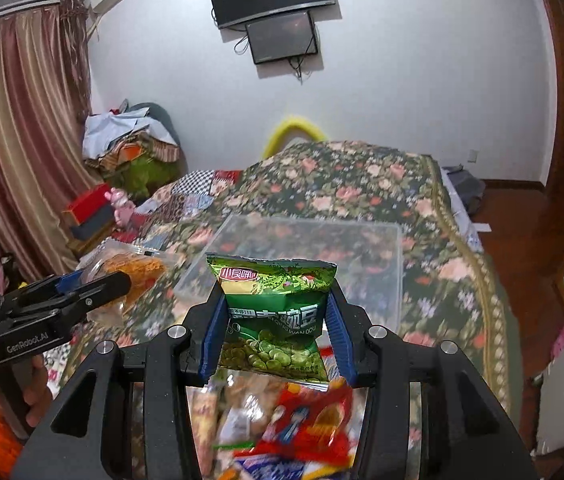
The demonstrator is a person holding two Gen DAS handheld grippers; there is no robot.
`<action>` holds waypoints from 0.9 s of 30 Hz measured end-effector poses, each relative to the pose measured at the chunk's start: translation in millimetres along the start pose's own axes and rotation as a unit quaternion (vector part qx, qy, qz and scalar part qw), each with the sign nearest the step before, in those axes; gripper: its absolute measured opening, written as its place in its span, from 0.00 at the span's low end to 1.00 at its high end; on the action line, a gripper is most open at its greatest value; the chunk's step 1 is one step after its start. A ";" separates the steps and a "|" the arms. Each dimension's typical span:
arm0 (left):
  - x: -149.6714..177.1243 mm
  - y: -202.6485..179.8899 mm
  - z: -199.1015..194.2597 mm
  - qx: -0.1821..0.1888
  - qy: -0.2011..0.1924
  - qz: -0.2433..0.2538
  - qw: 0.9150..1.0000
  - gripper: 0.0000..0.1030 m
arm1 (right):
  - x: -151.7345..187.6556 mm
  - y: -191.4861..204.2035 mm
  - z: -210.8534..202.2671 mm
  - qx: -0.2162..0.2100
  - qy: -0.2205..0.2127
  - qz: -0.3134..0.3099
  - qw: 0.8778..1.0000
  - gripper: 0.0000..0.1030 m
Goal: Organize snacks
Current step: 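Carry both bags into the clear box and open both tools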
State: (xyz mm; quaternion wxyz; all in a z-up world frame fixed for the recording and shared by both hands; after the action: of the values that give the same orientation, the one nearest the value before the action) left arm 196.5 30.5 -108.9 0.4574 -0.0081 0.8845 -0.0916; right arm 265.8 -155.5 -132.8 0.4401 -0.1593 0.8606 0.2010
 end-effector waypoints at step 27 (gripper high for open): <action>-20.2 -0.6 140.1 -0.015 0.093 0.018 0.995 0.56 | -2.1 -56.7 110.5 0.025 0.136 -0.020 0.990 0.41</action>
State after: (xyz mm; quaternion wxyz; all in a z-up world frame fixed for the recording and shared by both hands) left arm 321.7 10.2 -171.7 0.3748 0.0096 0.9244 -0.0701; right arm 369.2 -150.9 -201.5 0.3264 -0.1916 0.9138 0.1473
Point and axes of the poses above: each gripper's, at about its wrist camera, not at the fingertips, and z roughly the way its jaws point, y to its left, x to its underside, the point moved 5 cm from there along z, roughly the way its jaws point, and after that the axes turned 2 degrees about z, right-handed, at the moved point
